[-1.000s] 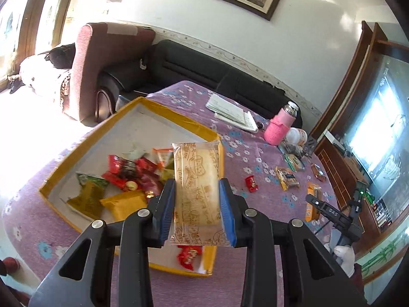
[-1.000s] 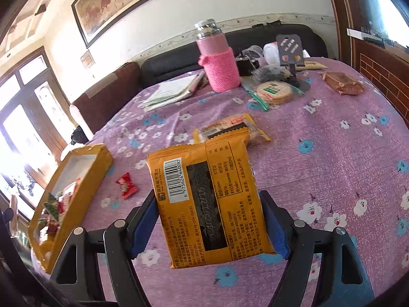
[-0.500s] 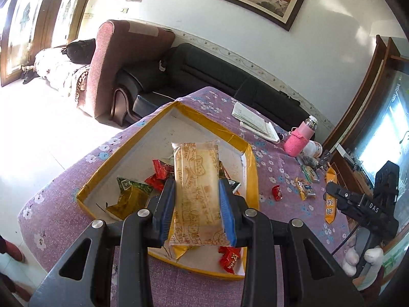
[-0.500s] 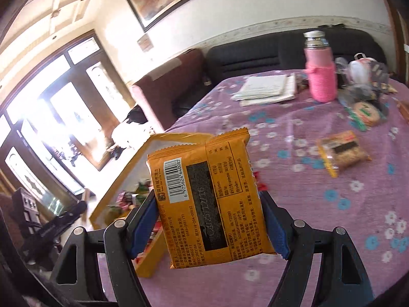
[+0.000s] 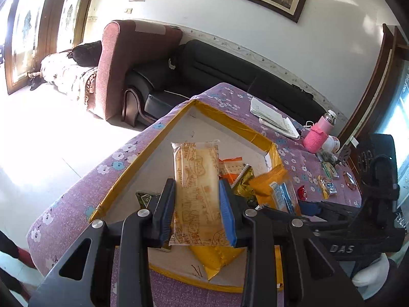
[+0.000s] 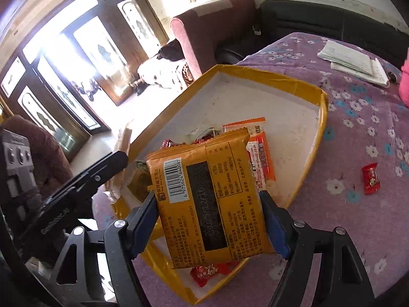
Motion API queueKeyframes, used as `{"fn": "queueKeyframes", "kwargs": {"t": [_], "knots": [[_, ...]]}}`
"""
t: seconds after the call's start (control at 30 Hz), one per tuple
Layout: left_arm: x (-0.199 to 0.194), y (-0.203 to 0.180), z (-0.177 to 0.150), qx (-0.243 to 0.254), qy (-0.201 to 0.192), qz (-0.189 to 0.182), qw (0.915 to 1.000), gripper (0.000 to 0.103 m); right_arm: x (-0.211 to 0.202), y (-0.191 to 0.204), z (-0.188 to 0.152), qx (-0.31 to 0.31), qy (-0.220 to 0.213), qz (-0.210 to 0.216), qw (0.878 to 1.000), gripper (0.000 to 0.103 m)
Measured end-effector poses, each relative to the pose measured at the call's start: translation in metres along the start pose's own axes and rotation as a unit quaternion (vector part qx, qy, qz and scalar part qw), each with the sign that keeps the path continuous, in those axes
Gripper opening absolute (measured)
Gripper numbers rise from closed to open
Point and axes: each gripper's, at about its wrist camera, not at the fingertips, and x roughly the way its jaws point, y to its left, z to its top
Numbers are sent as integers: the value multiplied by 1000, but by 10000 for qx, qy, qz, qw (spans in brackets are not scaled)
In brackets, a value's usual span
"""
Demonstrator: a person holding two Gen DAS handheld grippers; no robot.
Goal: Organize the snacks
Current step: 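Carry both biscuit packs over the white tray, then lower both packs into the tray and open both grippers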
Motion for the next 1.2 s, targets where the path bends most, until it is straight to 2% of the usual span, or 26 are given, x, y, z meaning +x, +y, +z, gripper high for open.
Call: {"fn": "queueKeyframes", "kwargs": {"t": [0.1, 0.2, 0.33, 0.47, 0.53, 0.6, 0.63, 0.83, 0.87, 0.9, 0.97, 1.1, 1.2], "knots": [[10, -1, 3, 51, 85, 36, 9999, 32, 22, -1, 19, -122, 109, -378, 9992, 69], [20, -2, 7, 137, 167, 98, 9997, 32, 40, -15, 39, 55, 190, -511, 9985, 68], [35, -1, 11, 157, 331, 162, 9992, 32, 51, -27, 60, 134, 69, -720, 9973, 68], [44, -6, 11, 196, 515, 130, 9984, 33, 56, -24, 71, 83, 4, -652, 9978, 70], [40, -10, 11, 220, 498, 47, 9985, 38, 46, -22, 70, 198, -181, -508, 9983, 70], [33, -14, 11, 256, 436, 25, 9987, 50, 32, -23, 69, 324, -356, -342, 9983, 70], [29, -16, 11, 269, 408, 11, 9988, 51, 26, -24, 68, 375, -412, -263, 9981, 70], [-6, -32, 7, 430, 161, 77, 9989, 61, -28, -26, 48, 567, -898, -33, 9943, 72], [-14, -36, 5, 471, 73, 147, 9988, 65, -39, -26, 40, 585, -988, -41, 9934, 72], [-22, -41, 2, 512, -39, 245, 9984, 75, -47, -28, 33, 600, -1062, -48, 9925, 72], [-36, -50, -3, 579, -259, 483, 9968, 84, -63, -31, 16, 635, -1208, -108, 9906, 73], [-51, -71, -16, 842, -424, 807, 9923, 84, -87, -41, -20, 672, -1410, -345, 9871, 73], [-56, -87, -26, 1038, -438, 878, 9897, 84, -100, -51, -46, 729, -1493, -466, 9850, 73]]}}
